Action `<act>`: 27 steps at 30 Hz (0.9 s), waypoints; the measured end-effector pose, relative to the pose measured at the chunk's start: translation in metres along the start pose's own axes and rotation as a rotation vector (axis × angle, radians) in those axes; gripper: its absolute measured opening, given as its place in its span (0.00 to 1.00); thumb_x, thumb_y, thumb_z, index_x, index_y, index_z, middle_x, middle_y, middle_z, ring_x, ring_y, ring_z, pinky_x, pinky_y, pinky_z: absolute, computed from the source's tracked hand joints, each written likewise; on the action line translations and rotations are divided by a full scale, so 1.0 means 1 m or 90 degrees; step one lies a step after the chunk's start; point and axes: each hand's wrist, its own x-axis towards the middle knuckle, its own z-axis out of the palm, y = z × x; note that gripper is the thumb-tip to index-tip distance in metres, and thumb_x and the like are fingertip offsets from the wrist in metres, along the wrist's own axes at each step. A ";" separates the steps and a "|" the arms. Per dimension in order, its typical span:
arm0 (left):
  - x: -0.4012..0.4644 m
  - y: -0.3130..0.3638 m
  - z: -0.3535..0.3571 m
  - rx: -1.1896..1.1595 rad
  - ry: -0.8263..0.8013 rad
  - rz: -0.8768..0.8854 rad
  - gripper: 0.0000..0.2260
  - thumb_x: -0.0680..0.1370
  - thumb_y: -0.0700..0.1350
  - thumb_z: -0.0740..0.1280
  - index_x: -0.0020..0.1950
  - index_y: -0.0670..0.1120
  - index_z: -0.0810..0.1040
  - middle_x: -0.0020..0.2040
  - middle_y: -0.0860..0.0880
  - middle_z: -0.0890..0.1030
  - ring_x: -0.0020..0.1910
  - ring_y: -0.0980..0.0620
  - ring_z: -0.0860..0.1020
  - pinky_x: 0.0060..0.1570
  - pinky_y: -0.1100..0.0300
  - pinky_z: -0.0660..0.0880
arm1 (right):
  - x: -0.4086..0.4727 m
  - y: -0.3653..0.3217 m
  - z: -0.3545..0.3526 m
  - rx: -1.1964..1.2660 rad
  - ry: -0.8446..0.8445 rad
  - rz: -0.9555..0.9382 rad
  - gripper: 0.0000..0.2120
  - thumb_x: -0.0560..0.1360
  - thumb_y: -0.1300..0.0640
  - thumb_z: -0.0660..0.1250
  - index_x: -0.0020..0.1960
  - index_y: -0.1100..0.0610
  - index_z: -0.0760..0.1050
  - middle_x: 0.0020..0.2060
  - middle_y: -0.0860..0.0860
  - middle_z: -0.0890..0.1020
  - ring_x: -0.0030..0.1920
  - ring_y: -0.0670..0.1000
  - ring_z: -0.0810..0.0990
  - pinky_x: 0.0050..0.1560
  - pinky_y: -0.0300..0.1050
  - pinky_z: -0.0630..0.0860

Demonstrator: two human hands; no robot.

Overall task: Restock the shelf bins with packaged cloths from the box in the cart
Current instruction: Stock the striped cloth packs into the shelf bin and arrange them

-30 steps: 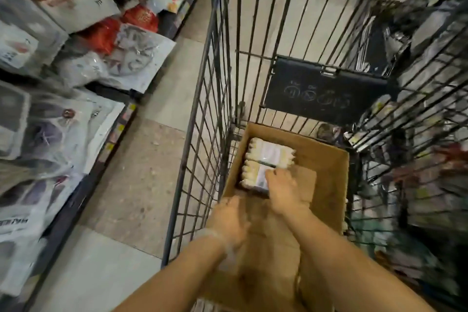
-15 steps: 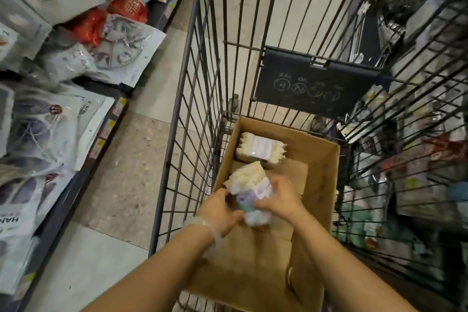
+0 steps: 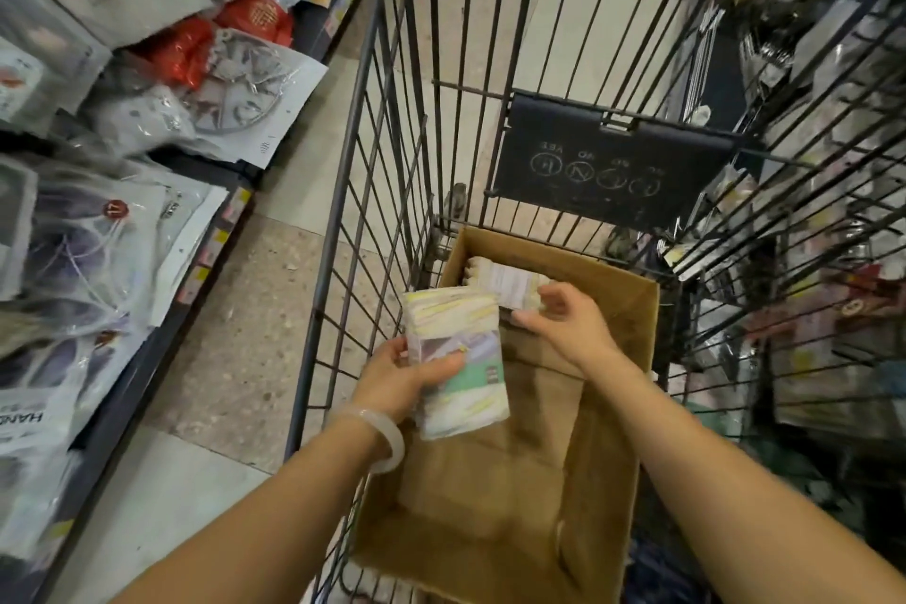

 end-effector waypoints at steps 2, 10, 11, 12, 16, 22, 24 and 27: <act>0.004 0.000 -0.003 0.007 0.013 0.004 0.25 0.66 0.39 0.77 0.60 0.45 0.73 0.55 0.44 0.82 0.46 0.48 0.83 0.33 0.60 0.80 | 0.023 -0.003 0.009 -0.213 0.014 -0.102 0.30 0.68 0.49 0.75 0.67 0.56 0.70 0.62 0.53 0.74 0.62 0.54 0.72 0.61 0.48 0.72; 0.012 -0.016 -0.011 0.057 0.069 0.003 0.30 0.63 0.43 0.80 0.62 0.48 0.72 0.56 0.47 0.81 0.49 0.47 0.83 0.45 0.53 0.81 | 0.067 0.000 0.046 -0.564 -0.053 -0.155 0.36 0.69 0.52 0.73 0.72 0.53 0.60 0.67 0.54 0.67 0.67 0.57 0.66 0.69 0.52 0.62; 0.012 -0.016 -0.012 0.055 0.065 0.004 0.30 0.63 0.44 0.80 0.62 0.48 0.73 0.56 0.47 0.82 0.49 0.48 0.83 0.44 0.53 0.81 | 0.065 0.002 0.046 -0.560 -0.046 -0.143 0.33 0.69 0.52 0.72 0.71 0.53 0.62 0.66 0.54 0.68 0.66 0.58 0.67 0.67 0.52 0.63; 0.013 -0.016 -0.013 0.057 0.062 0.005 0.30 0.63 0.44 0.80 0.62 0.48 0.73 0.56 0.46 0.82 0.49 0.48 0.83 0.43 0.55 0.82 | 0.062 0.004 0.045 -0.539 -0.044 -0.126 0.31 0.70 0.52 0.71 0.69 0.53 0.64 0.65 0.54 0.68 0.65 0.58 0.67 0.66 0.52 0.64; 0.000 -0.012 -0.006 0.069 0.054 0.007 0.28 0.65 0.42 0.78 0.61 0.47 0.71 0.55 0.46 0.81 0.48 0.47 0.82 0.39 0.56 0.80 | 0.036 0.016 0.015 -0.322 -0.061 -0.017 0.33 0.65 0.47 0.75 0.66 0.54 0.68 0.62 0.54 0.71 0.61 0.57 0.71 0.61 0.52 0.71; -0.037 0.002 0.002 0.046 0.009 0.024 0.23 0.67 0.38 0.76 0.57 0.45 0.71 0.52 0.44 0.81 0.46 0.46 0.82 0.41 0.53 0.80 | -0.036 0.022 -0.069 0.208 -0.174 0.131 0.25 0.68 0.61 0.74 0.64 0.60 0.73 0.52 0.53 0.83 0.53 0.54 0.81 0.56 0.49 0.77; -0.054 0.009 0.001 0.032 -0.033 0.030 0.21 0.68 0.37 0.76 0.57 0.44 0.73 0.52 0.42 0.82 0.47 0.44 0.83 0.44 0.51 0.80 | -0.063 0.015 -0.087 0.315 -0.235 0.136 0.30 0.64 0.59 0.77 0.64 0.58 0.73 0.53 0.54 0.84 0.54 0.55 0.81 0.56 0.51 0.77; -0.085 0.014 -0.002 0.049 -0.100 0.070 0.21 0.68 0.37 0.75 0.60 0.40 0.74 0.51 0.41 0.83 0.47 0.43 0.83 0.45 0.51 0.81 | -0.105 0.005 -0.097 0.379 -0.275 0.098 0.42 0.52 0.54 0.83 0.63 0.56 0.73 0.56 0.56 0.82 0.54 0.55 0.82 0.50 0.50 0.79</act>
